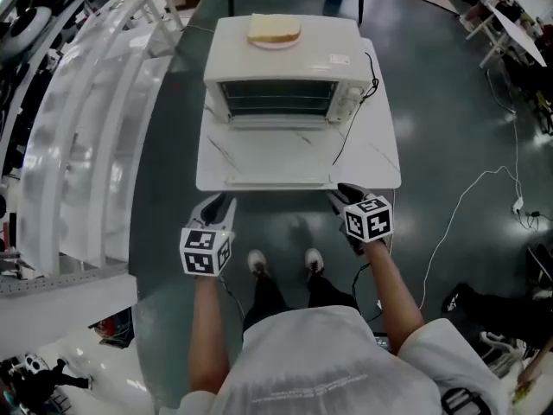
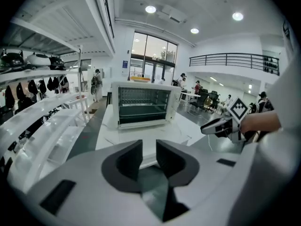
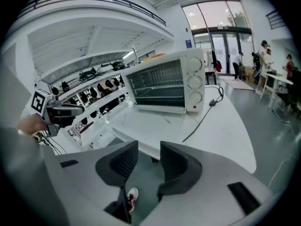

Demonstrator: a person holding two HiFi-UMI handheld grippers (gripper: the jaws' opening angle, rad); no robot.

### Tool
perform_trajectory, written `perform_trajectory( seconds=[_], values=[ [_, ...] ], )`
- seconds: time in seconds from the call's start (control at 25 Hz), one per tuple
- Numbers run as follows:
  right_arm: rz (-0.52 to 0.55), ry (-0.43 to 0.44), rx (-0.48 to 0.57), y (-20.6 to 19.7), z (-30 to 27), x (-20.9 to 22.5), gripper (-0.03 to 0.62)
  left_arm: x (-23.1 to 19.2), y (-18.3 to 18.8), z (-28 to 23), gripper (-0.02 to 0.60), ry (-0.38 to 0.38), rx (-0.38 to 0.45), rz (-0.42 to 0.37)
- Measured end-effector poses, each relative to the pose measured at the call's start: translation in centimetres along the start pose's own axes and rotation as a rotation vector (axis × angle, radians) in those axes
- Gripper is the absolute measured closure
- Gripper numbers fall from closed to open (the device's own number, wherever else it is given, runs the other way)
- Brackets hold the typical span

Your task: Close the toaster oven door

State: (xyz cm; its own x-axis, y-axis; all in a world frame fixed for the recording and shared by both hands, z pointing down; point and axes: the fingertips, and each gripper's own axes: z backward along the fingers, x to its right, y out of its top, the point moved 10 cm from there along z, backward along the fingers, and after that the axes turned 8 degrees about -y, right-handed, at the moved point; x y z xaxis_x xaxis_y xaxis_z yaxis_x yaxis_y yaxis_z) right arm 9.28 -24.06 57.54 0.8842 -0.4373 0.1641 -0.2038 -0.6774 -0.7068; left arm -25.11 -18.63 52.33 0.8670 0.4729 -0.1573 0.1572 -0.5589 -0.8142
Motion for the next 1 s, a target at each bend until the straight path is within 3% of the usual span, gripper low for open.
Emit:
perform_trajectory(
  seconds=[0.2,0.52,0.72,1.0],
  values=[
    [-0.116,-0.042,-0.094,-3.0,-4.9,0.2,0.456,-3.0,-1.6,-1.5,0.486,-0.052,-0.058,0.001],
    [-0.274,-0.119,-0.115,-4.3,-9.3,1.3,0.456,-5.6,-2.4,-3.1,0.492,-0.080,-0.091,0.024],
    [-0.284,-0.141,-0.112,-4.6,-10.1,1.2,0.459,-6.4,-2.1,-3.2,0.494,-0.093,-0.092,0.014],
    [-0.275,-0.200,-0.106,-4.0,-9.3,0.8,0.511,-6.8,-1.0,-2.8,0.499,-0.113,-0.077,-0.001]
  ],
)
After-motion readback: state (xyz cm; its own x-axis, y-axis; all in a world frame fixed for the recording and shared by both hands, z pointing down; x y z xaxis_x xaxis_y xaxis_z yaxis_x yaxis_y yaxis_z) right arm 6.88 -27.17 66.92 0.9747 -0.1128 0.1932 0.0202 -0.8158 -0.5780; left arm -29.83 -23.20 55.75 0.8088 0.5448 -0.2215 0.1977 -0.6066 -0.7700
